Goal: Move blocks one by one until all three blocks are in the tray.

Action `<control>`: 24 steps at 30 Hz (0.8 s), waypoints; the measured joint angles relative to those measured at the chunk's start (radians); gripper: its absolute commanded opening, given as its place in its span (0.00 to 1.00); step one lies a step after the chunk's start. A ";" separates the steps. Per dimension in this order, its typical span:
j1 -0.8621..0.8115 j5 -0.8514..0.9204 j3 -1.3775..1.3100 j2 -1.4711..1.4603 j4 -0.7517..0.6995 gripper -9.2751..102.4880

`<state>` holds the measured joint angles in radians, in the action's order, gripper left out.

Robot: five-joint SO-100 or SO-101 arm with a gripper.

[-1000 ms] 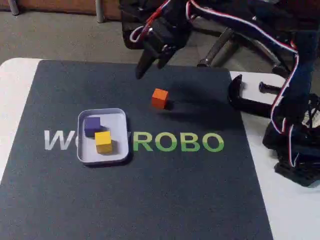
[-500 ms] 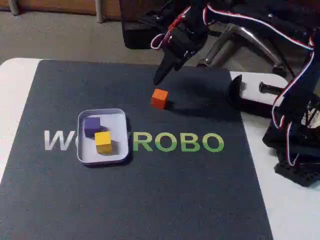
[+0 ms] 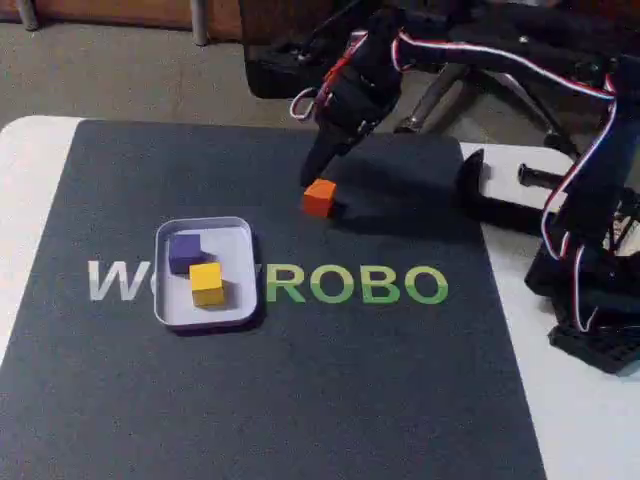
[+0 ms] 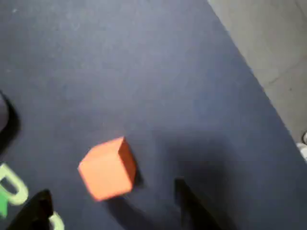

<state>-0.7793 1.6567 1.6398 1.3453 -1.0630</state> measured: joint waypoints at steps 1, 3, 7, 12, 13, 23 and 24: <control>0.009 0.002 0.000 -0.009 0.009 0.35; 0.012 0.006 0.000 -0.031 0.021 0.35; 0.011 0.014 0.000 -0.051 0.034 0.33; 0.028 0.020 0.000 -0.061 0.037 0.31; 0.028 0.023 0.000 -0.064 0.037 0.31; 0.043 0.038 -0.002 -0.104 0.052 0.30; 0.043 0.038 -0.002 -0.107 0.055 0.30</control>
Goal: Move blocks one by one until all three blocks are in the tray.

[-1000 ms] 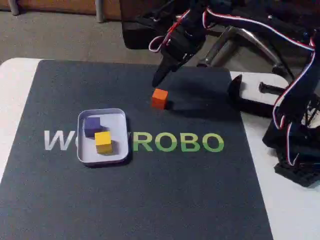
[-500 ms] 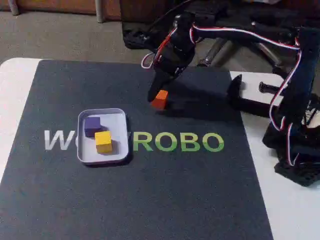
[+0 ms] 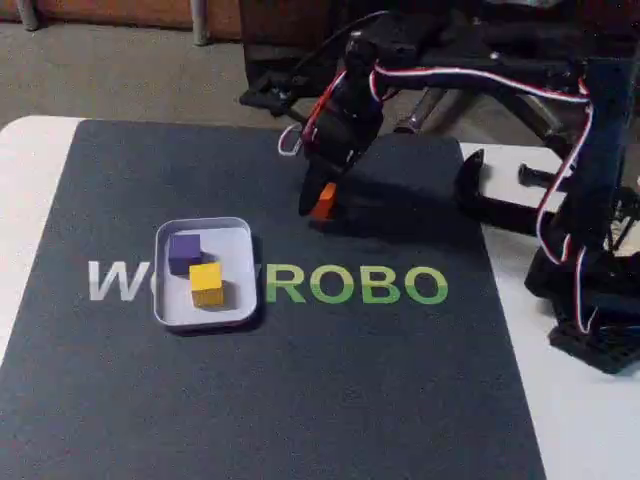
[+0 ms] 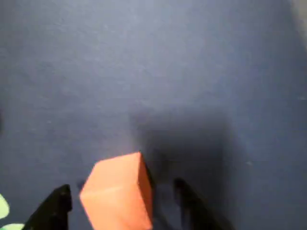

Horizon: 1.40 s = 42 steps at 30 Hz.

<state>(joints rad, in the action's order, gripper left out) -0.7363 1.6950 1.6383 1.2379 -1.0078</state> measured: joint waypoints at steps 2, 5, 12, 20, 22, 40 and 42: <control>0.000 0.000 0.000 -0.008 0.002 0.29; 0.003 0.002 0.000 -0.018 0.014 0.26; 0.014 0.006 0.000 -0.021 0.025 0.12; 0.025 0.005 0.000 -0.021 0.025 0.01; 0.032 -0.009 0.000 -0.021 0.025 0.01; 0.327 -0.285 -0.060 0.135 0.025 0.01; 0.359 -0.313 -0.107 0.120 0.025 0.01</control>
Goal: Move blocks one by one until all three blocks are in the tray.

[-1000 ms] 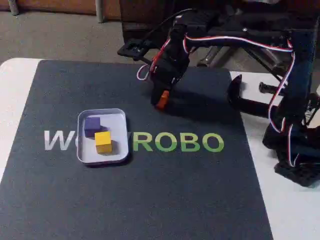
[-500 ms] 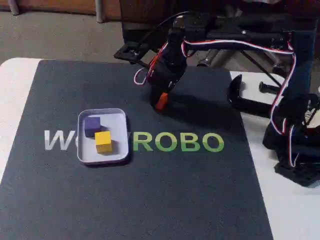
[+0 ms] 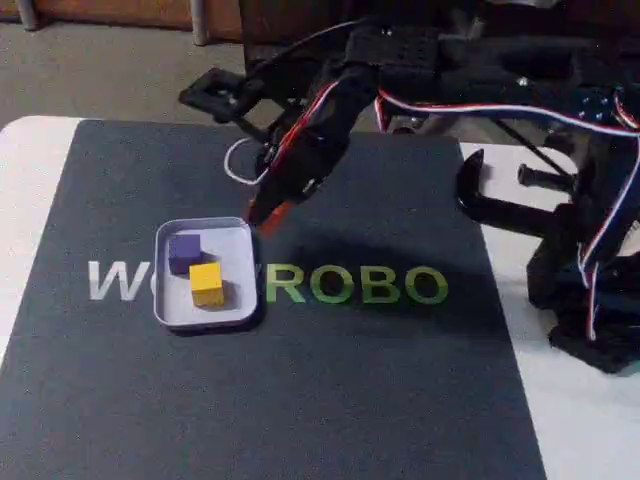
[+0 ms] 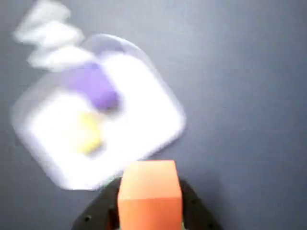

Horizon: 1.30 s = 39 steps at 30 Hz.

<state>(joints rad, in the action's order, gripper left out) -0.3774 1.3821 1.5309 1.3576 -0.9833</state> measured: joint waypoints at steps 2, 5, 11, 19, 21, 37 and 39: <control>0.017 -0.031 -0.074 -0.051 0.000 0.01; 0.021 -0.075 -0.207 -0.169 -0.002 0.01; 0.014 -0.112 -0.449 -0.364 -0.040 0.01; -0.029 -0.087 -0.469 -0.383 -0.086 0.01; -0.031 -0.077 -0.469 -0.383 -0.092 0.01; -0.035 -0.028 -0.459 -0.383 -0.101 0.27; -0.035 -0.026 -0.440 -0.383 -0.101 0.28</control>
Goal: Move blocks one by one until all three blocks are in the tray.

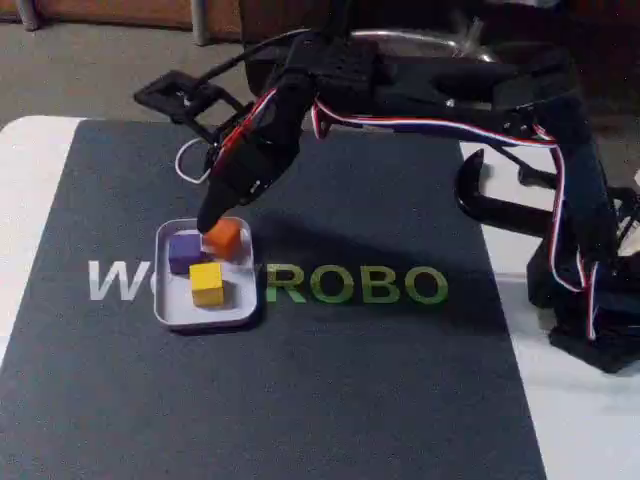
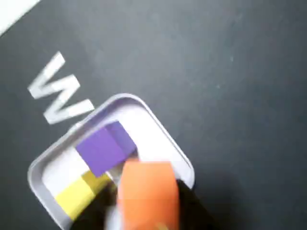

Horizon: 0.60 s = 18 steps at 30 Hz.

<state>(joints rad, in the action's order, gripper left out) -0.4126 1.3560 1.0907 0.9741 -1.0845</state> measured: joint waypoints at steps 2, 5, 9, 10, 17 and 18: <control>0.000 0.003 0.011 0.000 0.000 0.29; 0.000 0.009 0.043 0.017 0.000 0.29; -0.002 0.015 0.077 0.046 0.000 0.29; -0.008 0.015 0.083 0.054 0.000 0.29; -0.008 0.015 0.124 0.114 0.000 0.29; -0.008 0.018 0.133 0.126 0.000 0.30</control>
<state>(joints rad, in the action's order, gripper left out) -0.4203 1.3744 1.2241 1.0999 -1.0845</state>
